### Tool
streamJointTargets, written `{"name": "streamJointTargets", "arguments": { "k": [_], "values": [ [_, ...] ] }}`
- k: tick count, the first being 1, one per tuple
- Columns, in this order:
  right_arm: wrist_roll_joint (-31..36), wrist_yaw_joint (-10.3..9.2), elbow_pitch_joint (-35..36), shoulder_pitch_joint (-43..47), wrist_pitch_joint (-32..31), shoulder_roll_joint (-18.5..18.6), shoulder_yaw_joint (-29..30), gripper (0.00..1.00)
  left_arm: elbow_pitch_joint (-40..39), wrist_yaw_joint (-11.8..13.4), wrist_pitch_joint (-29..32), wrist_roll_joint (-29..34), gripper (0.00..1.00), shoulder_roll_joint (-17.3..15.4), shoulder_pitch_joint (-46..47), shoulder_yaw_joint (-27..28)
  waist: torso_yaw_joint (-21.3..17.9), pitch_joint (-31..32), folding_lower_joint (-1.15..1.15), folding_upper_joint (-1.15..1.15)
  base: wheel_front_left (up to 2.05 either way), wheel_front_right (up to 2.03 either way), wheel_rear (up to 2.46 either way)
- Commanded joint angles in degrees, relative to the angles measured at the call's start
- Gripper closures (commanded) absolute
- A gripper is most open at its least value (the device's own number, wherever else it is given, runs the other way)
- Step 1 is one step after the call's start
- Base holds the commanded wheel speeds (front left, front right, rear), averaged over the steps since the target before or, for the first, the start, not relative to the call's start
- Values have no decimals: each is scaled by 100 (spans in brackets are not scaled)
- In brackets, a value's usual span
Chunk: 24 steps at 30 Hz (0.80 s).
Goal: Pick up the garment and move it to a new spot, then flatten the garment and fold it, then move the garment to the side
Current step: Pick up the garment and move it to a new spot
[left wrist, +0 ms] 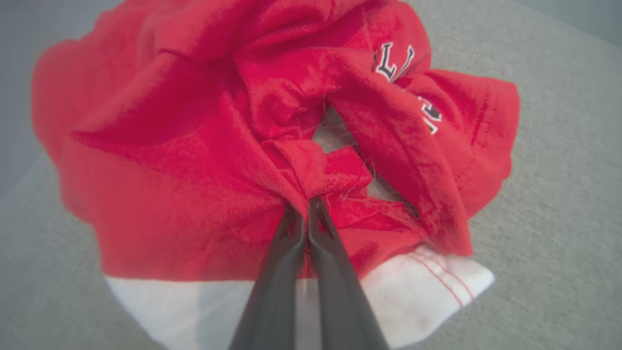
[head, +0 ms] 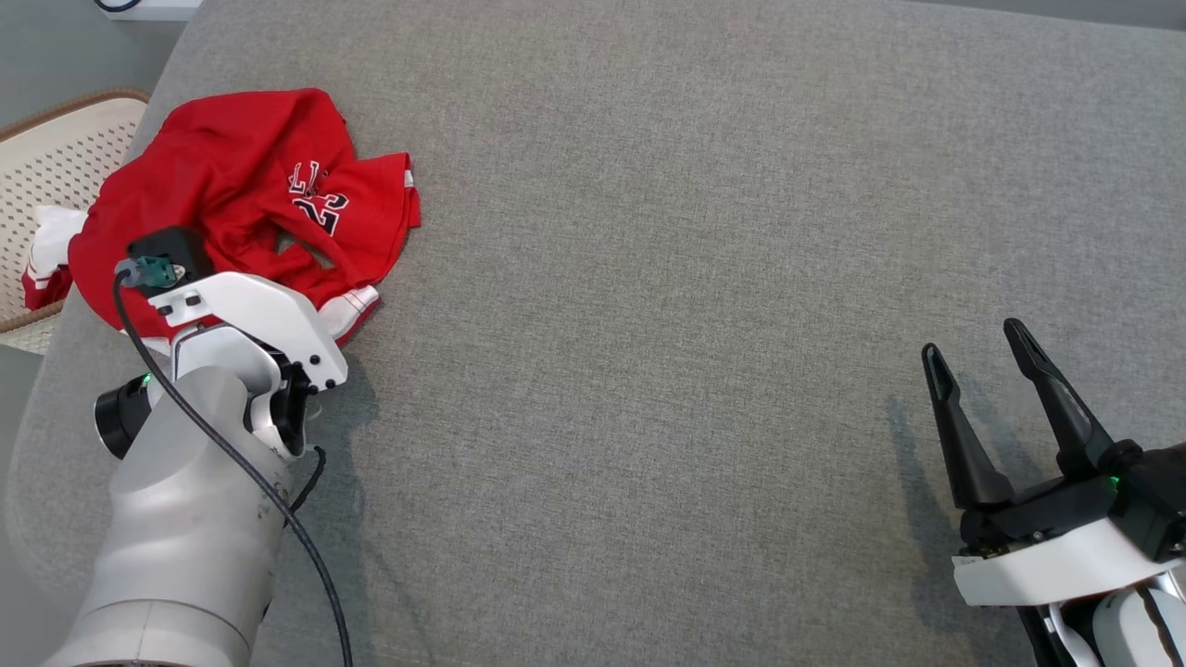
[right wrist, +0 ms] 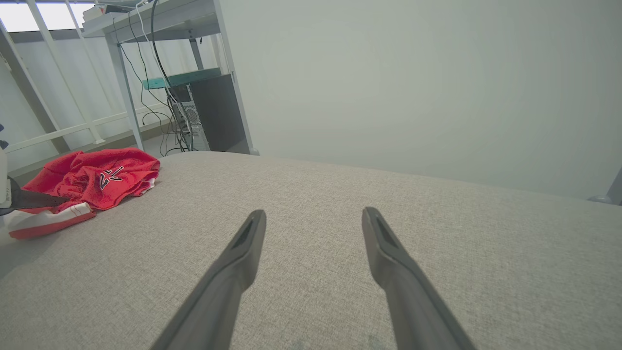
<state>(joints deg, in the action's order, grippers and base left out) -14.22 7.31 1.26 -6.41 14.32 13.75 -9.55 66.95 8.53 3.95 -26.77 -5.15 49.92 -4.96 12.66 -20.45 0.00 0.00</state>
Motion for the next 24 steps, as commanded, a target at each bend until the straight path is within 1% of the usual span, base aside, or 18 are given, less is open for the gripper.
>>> {"name": "streamJointTargets", "arguments": {
  "k": [1,5,11,15,19,24],
  "values": [
    [-43,18,130,-79,68,36,-106,0,-124,-49,-156,29,100,-313,152,102,-10,19,0,0,0,0,0],
    [-51,18,108,-68,68,-1,-113,0,-194,-154,-855,0,100,-348,61,147,-45,138,0,0,0,0,0],
    [-45,18,71,8,68,-87,-120,0,-254,-369,-1536,-100,100,-309,-84,211,-57,400,0,0,0,0,0],
    [-27,18,57,72,68,-123,-108,0,-397,-566,-1713,-160,100,-272,-135,225,-68,601,0,0,0,0,0],
    [-21,18,38,147,68,-185,-105,0,-642,-620,-1809,-123,100,-257,-176,182,-121,863,0,0,0,0,0],
    [-11,18,13,255,68,-296,-119,0,-1135,-658,-1860,-61,100,-174,-285,98,-255,1199,0,0,0,0,0]
  ]
}}
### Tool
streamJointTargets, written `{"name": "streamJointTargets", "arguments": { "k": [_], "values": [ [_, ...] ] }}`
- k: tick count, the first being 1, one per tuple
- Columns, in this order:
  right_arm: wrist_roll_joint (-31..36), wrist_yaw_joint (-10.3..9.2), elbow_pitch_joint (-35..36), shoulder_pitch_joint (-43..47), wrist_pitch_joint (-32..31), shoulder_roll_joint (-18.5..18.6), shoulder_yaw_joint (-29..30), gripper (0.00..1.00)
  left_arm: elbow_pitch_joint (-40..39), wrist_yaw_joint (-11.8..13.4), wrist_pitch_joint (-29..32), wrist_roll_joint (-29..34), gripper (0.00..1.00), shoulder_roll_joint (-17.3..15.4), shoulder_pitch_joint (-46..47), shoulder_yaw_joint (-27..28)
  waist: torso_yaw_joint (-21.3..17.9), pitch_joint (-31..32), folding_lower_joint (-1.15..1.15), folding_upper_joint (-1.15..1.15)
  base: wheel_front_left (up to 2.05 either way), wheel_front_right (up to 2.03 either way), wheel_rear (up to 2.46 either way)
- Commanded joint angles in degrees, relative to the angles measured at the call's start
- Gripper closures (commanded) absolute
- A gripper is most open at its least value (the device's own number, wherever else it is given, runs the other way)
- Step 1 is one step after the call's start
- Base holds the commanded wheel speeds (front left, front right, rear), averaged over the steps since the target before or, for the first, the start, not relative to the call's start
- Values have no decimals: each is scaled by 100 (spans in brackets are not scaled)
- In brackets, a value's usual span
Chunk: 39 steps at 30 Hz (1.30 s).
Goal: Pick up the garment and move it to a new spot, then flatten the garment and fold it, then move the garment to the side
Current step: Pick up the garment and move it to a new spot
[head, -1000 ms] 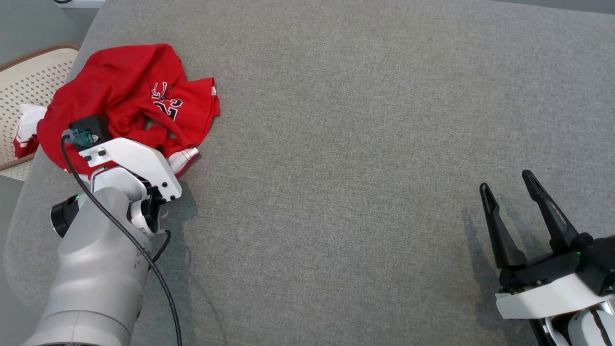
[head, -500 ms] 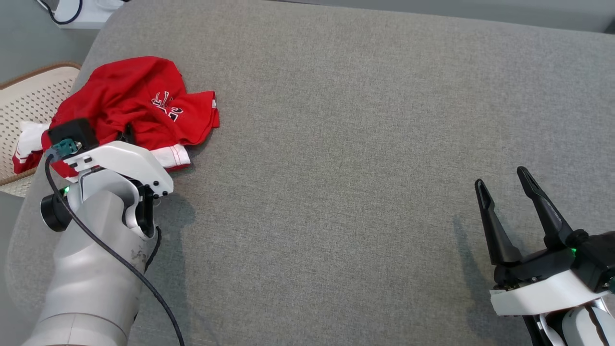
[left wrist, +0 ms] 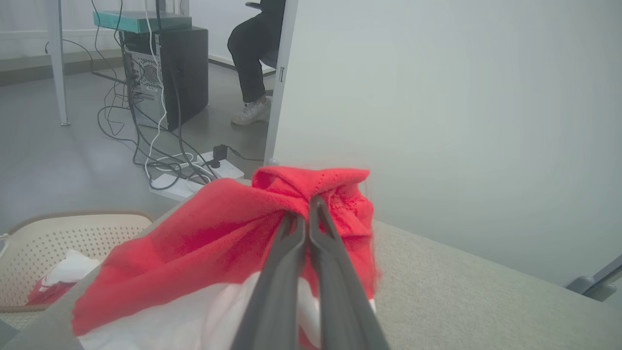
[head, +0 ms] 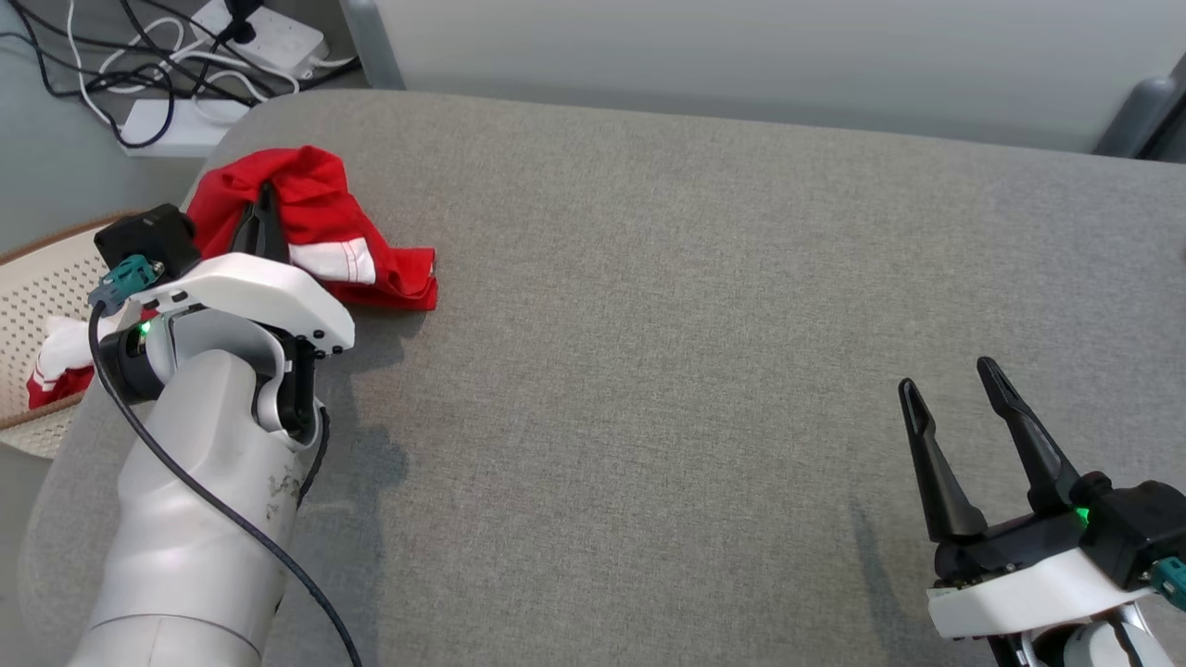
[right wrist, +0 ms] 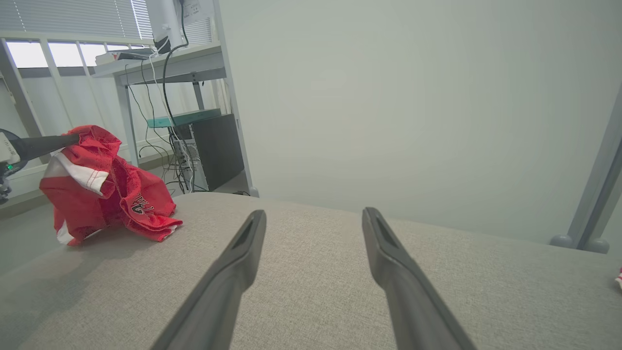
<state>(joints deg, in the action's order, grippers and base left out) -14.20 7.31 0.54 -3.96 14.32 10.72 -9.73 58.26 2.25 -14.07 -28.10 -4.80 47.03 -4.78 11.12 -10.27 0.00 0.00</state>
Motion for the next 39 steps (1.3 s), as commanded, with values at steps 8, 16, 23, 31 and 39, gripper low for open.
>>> {"name": "streamJointTargets", "arguments": {
  "k": [8,16,23,31,39],
  "values": [
    [-2,18,42,195,68,-120,-126,0,-1056,-46,52,78,100,-41,-221,-109,-362,579,0,0,0,0,0],
    [12,18,26,306,68,-205,-184,0,-1935,-35,515,-105,100,156,-539,-567,-787,853,0,0,0,0,0],
    [20,18,21,301,68,-212,-233,0,-2443,143,782,-572,100,189,-695,-1377,-1226,905,0,0,0,0,0],
    [2,18,30,128,68,-229,-319,0,-2853,564,797,-1422,100,191,-403,-2840,-1819,668,0,0,0,0,0],
    [-26,18,15,-21,68,-271,-370,0,-2817,693,735,-2129,100,191,-67,-4033,-2243,475,0,0,0,0,0]
  ]
}}
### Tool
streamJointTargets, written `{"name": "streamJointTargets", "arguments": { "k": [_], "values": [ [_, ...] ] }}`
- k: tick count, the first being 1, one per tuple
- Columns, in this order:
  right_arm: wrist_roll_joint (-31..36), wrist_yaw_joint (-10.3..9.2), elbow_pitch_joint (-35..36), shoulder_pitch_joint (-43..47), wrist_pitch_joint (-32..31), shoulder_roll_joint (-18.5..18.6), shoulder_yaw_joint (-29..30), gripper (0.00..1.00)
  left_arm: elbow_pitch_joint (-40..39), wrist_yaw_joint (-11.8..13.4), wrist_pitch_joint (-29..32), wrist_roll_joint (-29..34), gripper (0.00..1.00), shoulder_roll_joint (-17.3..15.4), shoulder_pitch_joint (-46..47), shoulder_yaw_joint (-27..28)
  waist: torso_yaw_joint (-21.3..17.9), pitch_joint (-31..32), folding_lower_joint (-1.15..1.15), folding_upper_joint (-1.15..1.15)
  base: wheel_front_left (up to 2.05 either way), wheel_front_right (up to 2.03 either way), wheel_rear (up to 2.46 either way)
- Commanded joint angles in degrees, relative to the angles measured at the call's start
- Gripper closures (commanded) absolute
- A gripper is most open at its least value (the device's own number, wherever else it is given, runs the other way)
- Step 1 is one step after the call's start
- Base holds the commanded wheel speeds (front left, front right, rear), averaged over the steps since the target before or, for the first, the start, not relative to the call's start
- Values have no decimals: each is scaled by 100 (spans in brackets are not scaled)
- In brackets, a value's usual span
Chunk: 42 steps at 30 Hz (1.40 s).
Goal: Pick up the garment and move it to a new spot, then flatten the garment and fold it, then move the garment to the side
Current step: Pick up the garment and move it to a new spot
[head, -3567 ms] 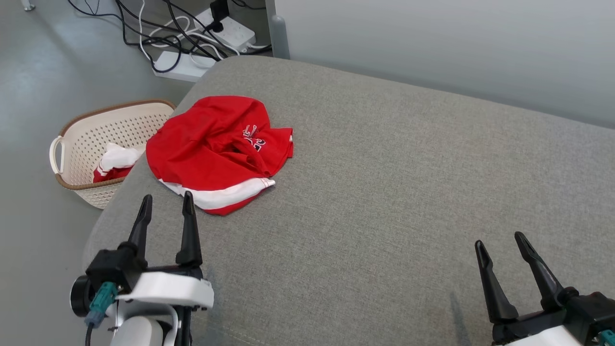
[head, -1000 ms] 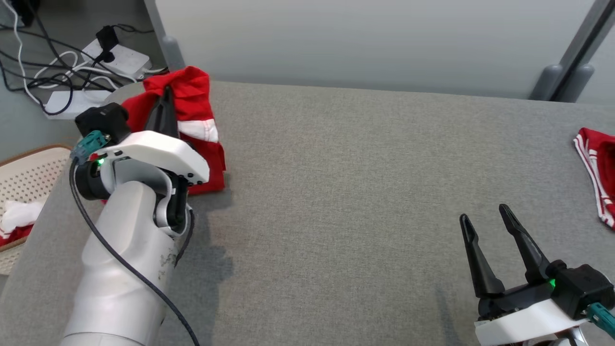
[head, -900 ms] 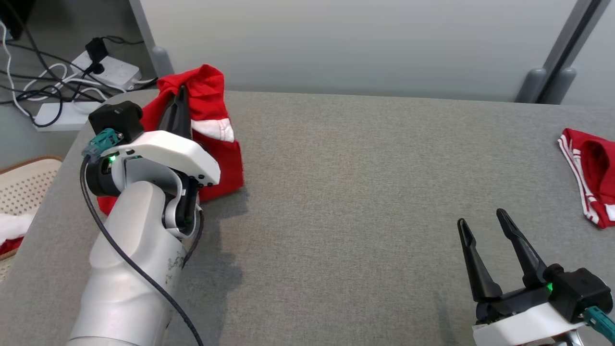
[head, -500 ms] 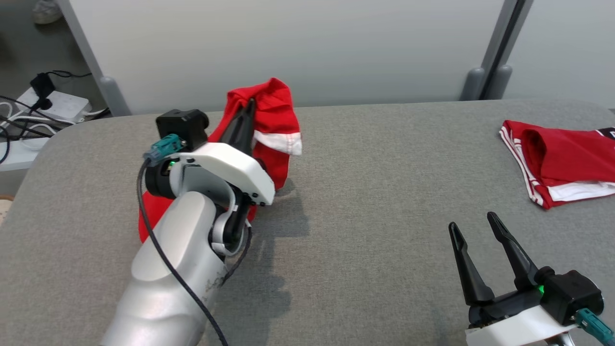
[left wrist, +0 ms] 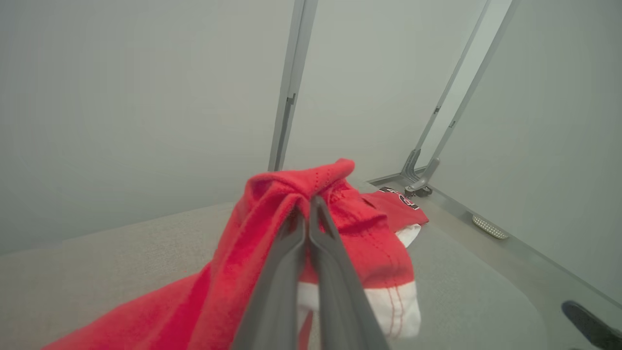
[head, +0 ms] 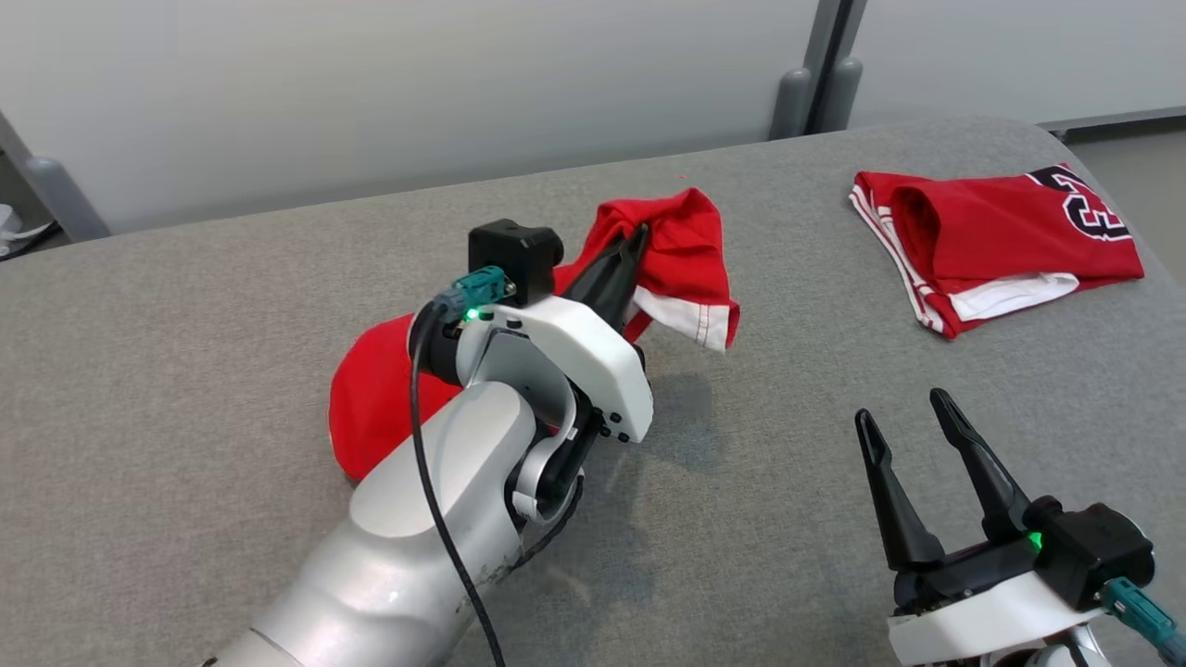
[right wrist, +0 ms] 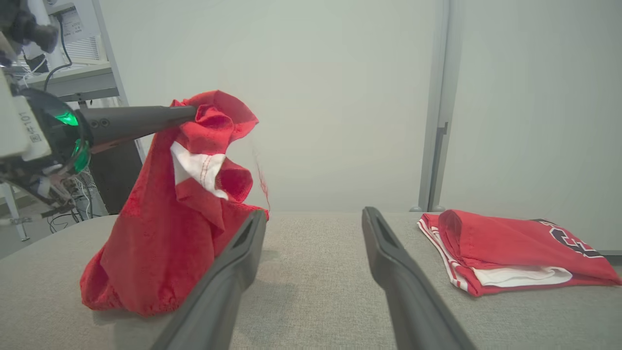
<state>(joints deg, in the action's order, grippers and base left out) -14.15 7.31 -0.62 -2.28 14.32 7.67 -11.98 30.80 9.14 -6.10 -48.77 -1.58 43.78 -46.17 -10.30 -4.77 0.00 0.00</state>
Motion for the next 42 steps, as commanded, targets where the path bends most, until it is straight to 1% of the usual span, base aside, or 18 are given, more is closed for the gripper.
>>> {"name": "streamJointTargets", "arguments": {
  "k": [1,6,10,11,16,17,18,19,24,28,34,39,42],
  "values": [
    [-34,18,129,-205,68,23,-162,0,16,-11,-84,-145,100,-131,282,-39,-146,-104,0,0,0,0,0],
    [-57,18,102,-327,68,-23,-256,0,647,-118,-242,-431,100,-131,367,-796,-356,-288,0,0,0,0,0],
    [-66,18,81,-431,68,-55,-295,0,961,-196,-437,-696,100,-131,384,-1315,-496,-460,0,0,0,0,0],
    [-66,18,81,-431,68,-55,-295,0,961,-196,-437,-696,100,-131,384,-1315,-496,-460,0,0,0,0,0],
    [-78,18,53,-530,68,-80,-305,0,1130,-236,-562,-1090,100,-130,434,-1809,-608,-622,0,0,0,0,0],
    [-80,18,51,-537,68,-84,-300,0,1147,-222,-606,-1125,79,-130,476,-1894,-614,-637,0,0,0,0,0],
    [-83,18,49,-540,68,-87,-291,0,1153,-203,-644,-1178,55,-130,507,-1958,-616,-651,0,0,0,0,0],
    [-83,18,46,-540,68,-89,-279,0,1142,-188,-680,-1244,0,-130,535,-2004,-612,-660,0,0,0,0,0],
    [-66,18,13,-511,68,-119,-228,0,961,-126,-835,-1435,0,-130,735,-2149,-491,-630,0,0,0,0,0],
    [-56,18,2,-483,68,-126,-234,0,734,-57,-882,-1434,0,-130,833,-2056,-315,-540,0,0,0,0,0],
    [-33,18,-10,-381,68,-74,-179,0,158,46,-888,-873,0,-130,608,-1299,46,-339,0,0,0,0,0],
    [-52,18,-52,-223,68,-15,-107,0,-243,71,-888,-222,0,-139,72,-600,385,-133,0,0,0,0,0],
    [-82,18,-100,-93,68,20,-23,0,-496,48,-889,98,0,-228,-344,-239,594,-24,0,0,0,0,0]
  ]
}}
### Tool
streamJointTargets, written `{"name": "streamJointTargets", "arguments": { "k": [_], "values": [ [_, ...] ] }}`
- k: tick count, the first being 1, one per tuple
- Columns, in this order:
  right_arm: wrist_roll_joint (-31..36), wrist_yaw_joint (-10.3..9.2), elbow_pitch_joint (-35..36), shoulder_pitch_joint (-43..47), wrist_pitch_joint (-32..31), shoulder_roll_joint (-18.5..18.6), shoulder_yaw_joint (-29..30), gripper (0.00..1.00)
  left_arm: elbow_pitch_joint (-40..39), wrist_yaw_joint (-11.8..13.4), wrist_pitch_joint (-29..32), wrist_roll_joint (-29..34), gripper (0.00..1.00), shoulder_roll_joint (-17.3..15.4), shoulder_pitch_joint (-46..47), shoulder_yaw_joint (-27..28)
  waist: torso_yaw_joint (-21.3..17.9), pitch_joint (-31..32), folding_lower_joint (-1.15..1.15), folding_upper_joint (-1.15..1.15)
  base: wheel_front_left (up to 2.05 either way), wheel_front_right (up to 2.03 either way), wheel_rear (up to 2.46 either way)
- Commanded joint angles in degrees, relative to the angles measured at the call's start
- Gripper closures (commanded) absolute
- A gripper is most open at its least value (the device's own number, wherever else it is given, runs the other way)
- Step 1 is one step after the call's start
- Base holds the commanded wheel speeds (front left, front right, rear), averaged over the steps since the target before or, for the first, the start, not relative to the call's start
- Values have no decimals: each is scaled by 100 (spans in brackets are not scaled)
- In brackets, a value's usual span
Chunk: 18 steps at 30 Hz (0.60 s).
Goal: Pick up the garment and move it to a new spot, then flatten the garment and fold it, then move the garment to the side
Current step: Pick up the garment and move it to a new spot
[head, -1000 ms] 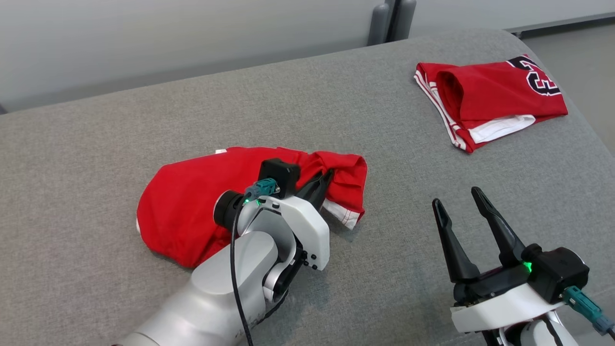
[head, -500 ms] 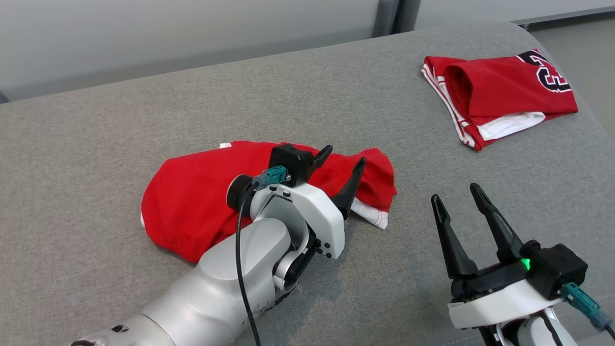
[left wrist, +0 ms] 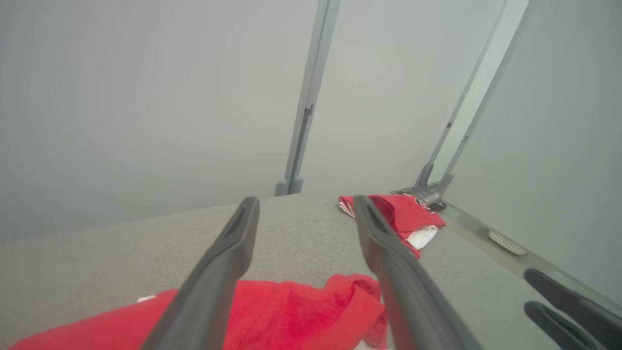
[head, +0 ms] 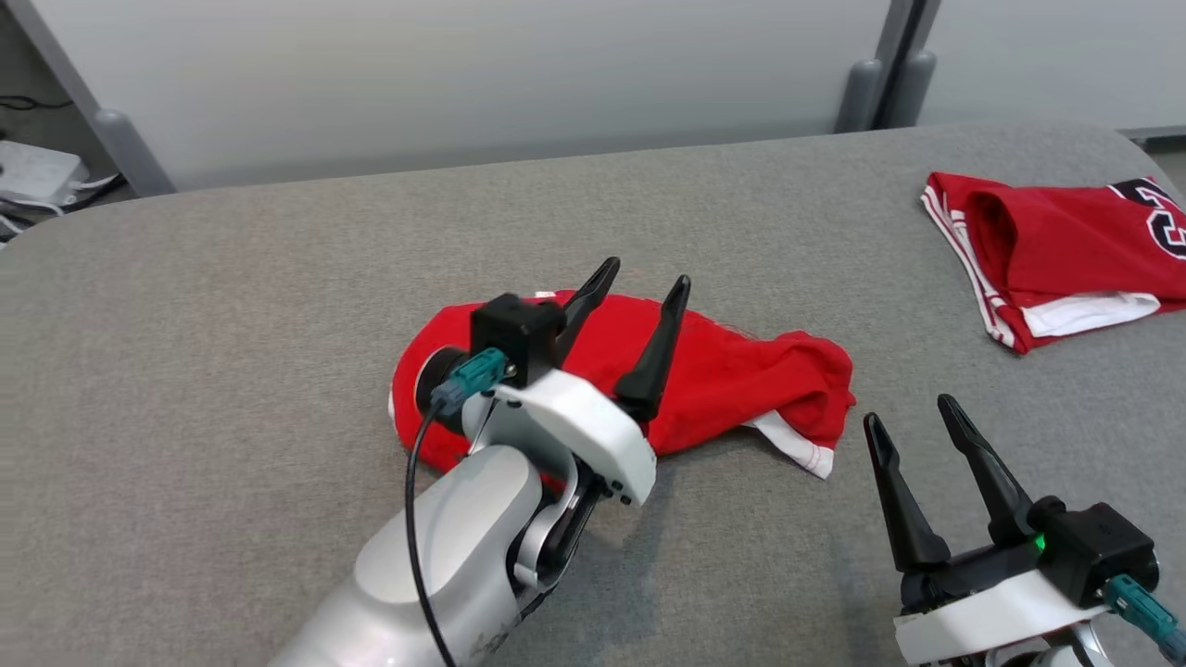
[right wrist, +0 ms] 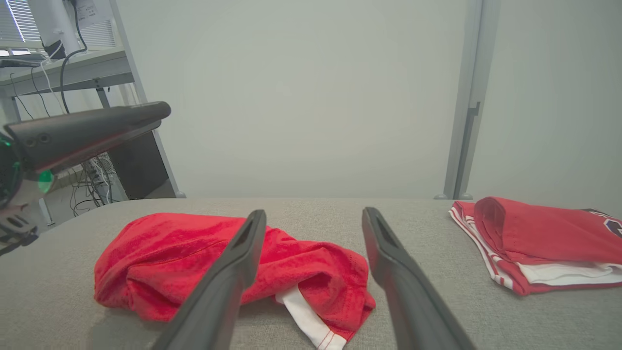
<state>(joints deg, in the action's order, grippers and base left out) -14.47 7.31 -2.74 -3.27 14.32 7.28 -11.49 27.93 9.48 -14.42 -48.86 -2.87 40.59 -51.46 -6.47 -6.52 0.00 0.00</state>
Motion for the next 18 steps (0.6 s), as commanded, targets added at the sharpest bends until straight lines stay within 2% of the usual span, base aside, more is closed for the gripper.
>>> {"name": "streamJointTargets", "arguments": {
  "k": [1,9,18],
  "values": [
    [-56,18,97,45,68,72,-39,0,-300,13,-57,191,0,-136,-175,406,274,186,0,0,0,0,0],
    [-132,18,-374,311,68,190,197,0,-820,-19,-57,603,0,-372,-1327,969,687,442,0,0,0,0,0],
    [-232,18,-943,291,68,272,239,0,-1274,0,-57,828,0,-442,-2109,1325,910,534,0,0,0,0,0]
  ]
}}
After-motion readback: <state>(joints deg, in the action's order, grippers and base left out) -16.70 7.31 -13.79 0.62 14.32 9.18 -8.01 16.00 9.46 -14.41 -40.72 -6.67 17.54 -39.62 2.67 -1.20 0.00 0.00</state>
